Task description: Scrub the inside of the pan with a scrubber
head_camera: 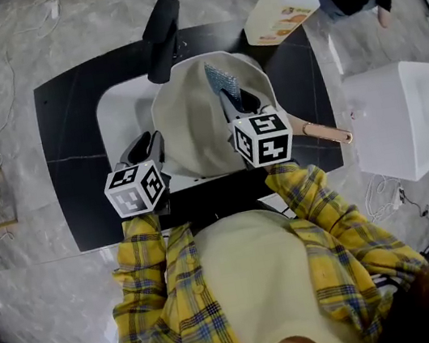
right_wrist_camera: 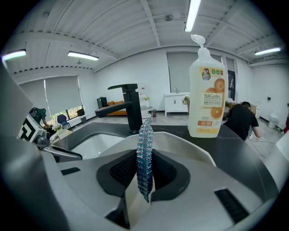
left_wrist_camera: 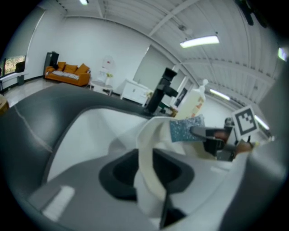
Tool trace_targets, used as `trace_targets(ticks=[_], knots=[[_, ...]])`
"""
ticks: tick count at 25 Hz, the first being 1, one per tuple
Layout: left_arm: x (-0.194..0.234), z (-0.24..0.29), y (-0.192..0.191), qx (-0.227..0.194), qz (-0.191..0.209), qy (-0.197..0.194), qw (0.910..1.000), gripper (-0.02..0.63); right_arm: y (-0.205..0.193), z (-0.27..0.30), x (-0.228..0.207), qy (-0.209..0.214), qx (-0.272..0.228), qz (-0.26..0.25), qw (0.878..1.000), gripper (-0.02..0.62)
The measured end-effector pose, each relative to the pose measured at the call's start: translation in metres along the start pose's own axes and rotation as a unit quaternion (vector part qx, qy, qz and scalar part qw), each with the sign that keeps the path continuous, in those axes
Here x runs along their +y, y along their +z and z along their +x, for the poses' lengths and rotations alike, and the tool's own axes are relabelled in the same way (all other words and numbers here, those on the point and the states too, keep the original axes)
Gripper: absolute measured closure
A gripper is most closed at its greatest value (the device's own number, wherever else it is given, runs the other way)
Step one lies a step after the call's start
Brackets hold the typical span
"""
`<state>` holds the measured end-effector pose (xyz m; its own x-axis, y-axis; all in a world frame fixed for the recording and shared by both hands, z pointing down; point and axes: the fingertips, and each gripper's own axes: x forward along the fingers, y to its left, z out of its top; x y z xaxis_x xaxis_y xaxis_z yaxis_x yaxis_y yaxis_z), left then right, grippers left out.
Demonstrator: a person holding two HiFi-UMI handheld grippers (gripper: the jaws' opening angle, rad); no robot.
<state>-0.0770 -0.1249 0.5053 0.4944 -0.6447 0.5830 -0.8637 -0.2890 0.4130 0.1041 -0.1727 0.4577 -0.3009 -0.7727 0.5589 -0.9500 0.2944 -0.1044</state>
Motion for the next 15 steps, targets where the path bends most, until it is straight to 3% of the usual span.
trace_targets(ticks=[7,15], knots=[[0.003,0.007,-0.001,0.002,-0.015,0.003,0.9999,0.502,-0.005,0.017,0.001,-0.005,0.009,-0.002,1.000,0.512],[0.006,0.012,-0.005,0.005,-0.021,0.007,0.9997,0.503,-0.016,0.036,0.014,0.018,0.029,-0.013,0.999,0.512]])
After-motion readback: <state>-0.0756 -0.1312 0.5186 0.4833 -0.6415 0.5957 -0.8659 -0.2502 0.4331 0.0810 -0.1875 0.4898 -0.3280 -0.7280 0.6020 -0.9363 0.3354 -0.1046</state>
